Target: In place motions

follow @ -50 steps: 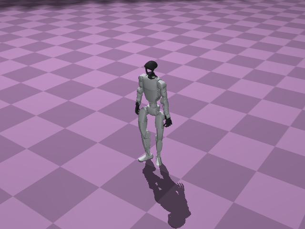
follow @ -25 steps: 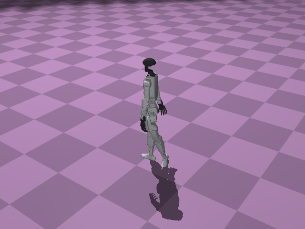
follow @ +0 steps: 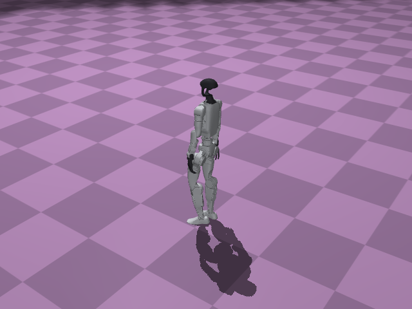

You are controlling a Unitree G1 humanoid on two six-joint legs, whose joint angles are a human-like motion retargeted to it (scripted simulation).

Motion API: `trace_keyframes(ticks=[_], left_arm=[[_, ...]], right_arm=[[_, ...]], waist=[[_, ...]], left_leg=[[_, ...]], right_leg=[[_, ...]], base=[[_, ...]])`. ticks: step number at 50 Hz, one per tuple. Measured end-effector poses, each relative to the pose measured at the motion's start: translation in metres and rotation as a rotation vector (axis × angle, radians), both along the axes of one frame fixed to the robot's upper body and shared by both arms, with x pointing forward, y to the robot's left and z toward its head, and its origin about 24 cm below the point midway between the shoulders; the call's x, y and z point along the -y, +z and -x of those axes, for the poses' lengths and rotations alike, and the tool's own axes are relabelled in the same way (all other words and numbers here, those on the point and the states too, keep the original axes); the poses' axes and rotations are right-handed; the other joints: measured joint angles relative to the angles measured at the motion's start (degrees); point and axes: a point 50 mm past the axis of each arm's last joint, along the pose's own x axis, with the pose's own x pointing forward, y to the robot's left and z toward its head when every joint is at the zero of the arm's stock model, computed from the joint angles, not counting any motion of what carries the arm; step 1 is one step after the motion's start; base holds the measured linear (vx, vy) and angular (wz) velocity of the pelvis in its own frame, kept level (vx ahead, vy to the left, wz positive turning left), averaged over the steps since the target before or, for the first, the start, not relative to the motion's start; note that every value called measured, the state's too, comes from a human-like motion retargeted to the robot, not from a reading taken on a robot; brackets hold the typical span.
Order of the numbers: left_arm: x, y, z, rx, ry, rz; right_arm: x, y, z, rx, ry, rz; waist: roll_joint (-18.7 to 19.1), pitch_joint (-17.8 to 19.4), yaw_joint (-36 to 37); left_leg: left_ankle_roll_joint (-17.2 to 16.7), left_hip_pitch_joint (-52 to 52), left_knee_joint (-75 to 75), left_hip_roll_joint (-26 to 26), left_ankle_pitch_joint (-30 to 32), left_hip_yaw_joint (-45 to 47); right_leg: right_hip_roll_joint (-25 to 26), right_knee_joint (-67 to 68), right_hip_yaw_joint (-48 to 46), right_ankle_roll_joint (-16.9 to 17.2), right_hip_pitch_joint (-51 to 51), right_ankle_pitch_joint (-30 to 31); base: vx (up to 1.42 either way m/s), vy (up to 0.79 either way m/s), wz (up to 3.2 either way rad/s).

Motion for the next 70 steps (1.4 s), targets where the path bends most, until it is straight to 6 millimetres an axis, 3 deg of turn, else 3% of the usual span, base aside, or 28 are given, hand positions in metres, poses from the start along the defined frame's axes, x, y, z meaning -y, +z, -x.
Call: trace_keyframes(ticks=[10, 15, 17, 20, 24, 28, 35, 37, 40, 43, 45, 48, 50, 53, 55, 60, 65, 67, 70], left_arm=[[-0.015, 0.001, 0.017, -0.027, 0.147, -0.040], [-0.013, 0.001, 0.004, 0.023, 0.174, -0.033], [-0.010, 0.001, 0.002, 0.033, 0.161, -0.030], [-0.003, 0.000, 0.006, 0.034, 0.118, -0.025], [-0.004, -0.002, 0.023, -0.002, 0.100, -0.046], [-0.013, -0.001, 0.046, -0.075, 0.150, -0.087], [-0.022, 0.001, 0.069, -0.163, 0.232, -0.146], [-0.022, 0.002, 0.072, -0.170, 0.243, -0.149], [-0.018, 0.002, 0.082, -0.203, 0.273, -0.134], [-0.014, 0.001, 0.084, -0.205, 0.294, -0.137], [-0.012, 0.001, 0.080, -0.189, 0.298, -0.135], [-0.013, 0.001, 0.083, -0.210, 0.293, -0.123], [-0.014, 0.002, 0.091, -0.237, 0.293, -0.128], [-0.021, 0.004, 0.093, -0.237, 0.310, -0.159], [-0.026, 0.005, 0.090, -0.227, 0.326, -0.173], [-0.035, 0.006, 0.089, -0.218, 0.349, -0.187], [-0.036, 0.006, 0.085, -0.203, 0.366, -0.189], [-0.034, 0.005, 0.086, -0.205, 0.378, -0.183], [-0.028, 0.004, 0.087, -0.209, 0.389, -0.167]], right_arm=[[-0.004, -0.001, 0.021, -0.094, 0.007, -0.020], [0.005, 0.001, 0.026, -0.110, 0.002, -0.008], [0.007, 0.001, 0.037, -0.137, -0.022, -0.007], [0.012, 0.004, 0.057, -0.201, -0.074, 0.005], [0.012, 0.007, 0.080, -0.274, -0.107, 0.030], [0.008, 0.008, 0.091, -0.308, -0.093, 0.012], [0.011, 0.006, 0.088, -0.260, -0.127, 0.010], [0.018, 0.007, 0.086, -0.242, -0.130, 0.026], [0.031, 0.010, 0.083, -0.250, -0.098, 0.069], [0.039, 0.010, 0.071, -0.215, -0.099, 0.121], [0.042, 0.009, 0.057, -0.149, -0.115, 0.126], [0.042, 0.008, 0.044, -0.100, -0.101, 0.083], [0.037, 0.007, 0.042, -0.099, -0.104, 0.074], [0.022, 0.003, 0.033, -0.064, -0.138, 0.040], [0.012, 0.001, 0.024, -0.035, -0.127, -0.023], [0.002, 0.000, 0.011, -0.004, 0.055, -0.079], [0.007, 0.002, 0.003, 0.012, 0.237, -0.041], [0.008, 0.002, 0.003, 0.006, 0.286, -0.038], [0.010, 0.003, 0.001, -0.004, 0.307, -0.038]], waist=[[-0.9, -0.8, 1.2], [-0.6, 1.6, 3.6], [-1.0, 2.0, 4.9], [-1.2, 1.0, 7.9], [-2.3, -0.5, 7.7], [-4.5, -1.9, 5.9], [-4.4, -3.6, 8.1], [-3.1, -4.1, 9.7], [-3.0, -4.8, 10.5], [-1.1, -4.6, 10.5], [1.1, -3.6, 10.8], [3.9, -3.7, 9.1], [3.2, -4.2, 7.7], [1.9, -3.6, 6.7], [1.3, -2.8, 5.6], [-1.4, -2.4, 4.2], [-6.3, -0.6, 5.1], [-7.3, 0.1, 5.5], [-7.9, -0.5, 7.2]], left_leg=[[1.2, -0.9, -3.6, -2.4, 0.0, -1.8], [0.8, -3.2, -4.1, -3.8, 1.5, -1.9], [0.6, -2.6, -5.3, -3.6, -0.2, 3.9], [-0.2, 1.4, -6.2, -1.2, -1.8, 22.2], [0.6, 3.2, -2.5, 1.0, 0.5, 24.2], [2.2, 5.7, 1.2, 3.9, 2.3, 28.4], [2.3, 8.0, -4.4, 1.8, 1.4, 32.4], [1.2, 8.1, -7.7, 0.9, -1.0, 29.4], [2.3, 5.7, -8.2, -0.5, -2.8, 19.9], [3.0, 4.5, -8.5, 0.2, -4.6, 16.5], [2.9, 4.0, -8.3, 2.0, -5.8, 12.8], [3.2, 3.1, -7.8, 4.6, -7.0, 9.2], [3.9, 2.0, -7.9, 3.3, -7.0, 6.4], [5.0, 1.0, -8.1, 1.8, -6.7, 4.0], [5.4, 0.5, -8.1, 1.4, -6.5, 1.7], [6.3, -0.6, -8.2, -1.5, -6.3, -2.4], [7.0, 1.4, -9.5, -7.6, -6.5, -4.3], [7.0, 2.6, -9.9, -8.9, -6.7, -5.6], [7.0, 1.9, -9.9, -9.4, -7.0, -5.7]], right_leg=[[-1.7, -0.2, -3.4, -0.6, -1.4, -0.2], [-3.2, -1.9, -9.8, 0.2, -1.4, -0.2], [-4.3, -2.0, -13.1, 0.2, -1.3, -0.6], [-5.4, -2.2, -17.6, 0.4, -1.2, -1.5], [-7.4, -1.8, -24.7, 1.2, -0.1, -3.9], [-10.4, 0.0, -31.9, 2.7, 1.4, -6.8], [-11.1, 3.7, -49.5, 5.7, 5.8, -9.9], [-9.7, 4.5, -52.9, 6.3, 7.1, -10.3], [-10.3, 5.5, -56.5, 7.2, 9.3, -8.5], [-10.2, 8.3, -60.0, 6.0, 10.6, -4.6], [-10.8, 12.9, -59.4, 3.0, 10.8, -1.7], [-14.2, 25.2, -49.5, -3.1, 6.5, 0.1], [-15.5, 30.8, -37.0, -1.8, 1.2, 0.7], [-10.8, 31.3, -21.6, 0.0, -3.9, 0.1], [-8.4, 29.9, -16.2, 1.1, -5.1, -1.6], [-4.5, 21.7, -7.1, 5.2, -6.9, -7.3], [-4.1, 10.1, -0.3, 10.8, -7.6, -3.0], [-4.2, 7.1, 0.9, 7.9, -7.8, 3.2], [-5.9, 7.5, -5.9, 9.1, -6.6, 0.6]], base=[[0.02, 0.00, 0.20], [-0.19, 0.02, 1.03], [-0.10, 0.11, 1.65], [-0.02, 0.13, 1.80], [0.02, 0.10, 2.28], [0.07, 0.18, 2.24], [0.07, 0.21, 2.08], [0.17, 0.42, 1.46], [0.21, 0.39, 1.28], [0.00, 0.27, 1.43], [-0.01, 0.35, 1.45], [0.15, 0.31, 1.68], [0.16, 0.22, 1.75], [0.03, 0.10, 1.60], [0.04, 0.05, 1.59], [0.11, 0.04, 1.35], [0.11, 0.03, 1.01], [0.14, 0.05, 0.50], [0.10, 0.04, 0.08]])
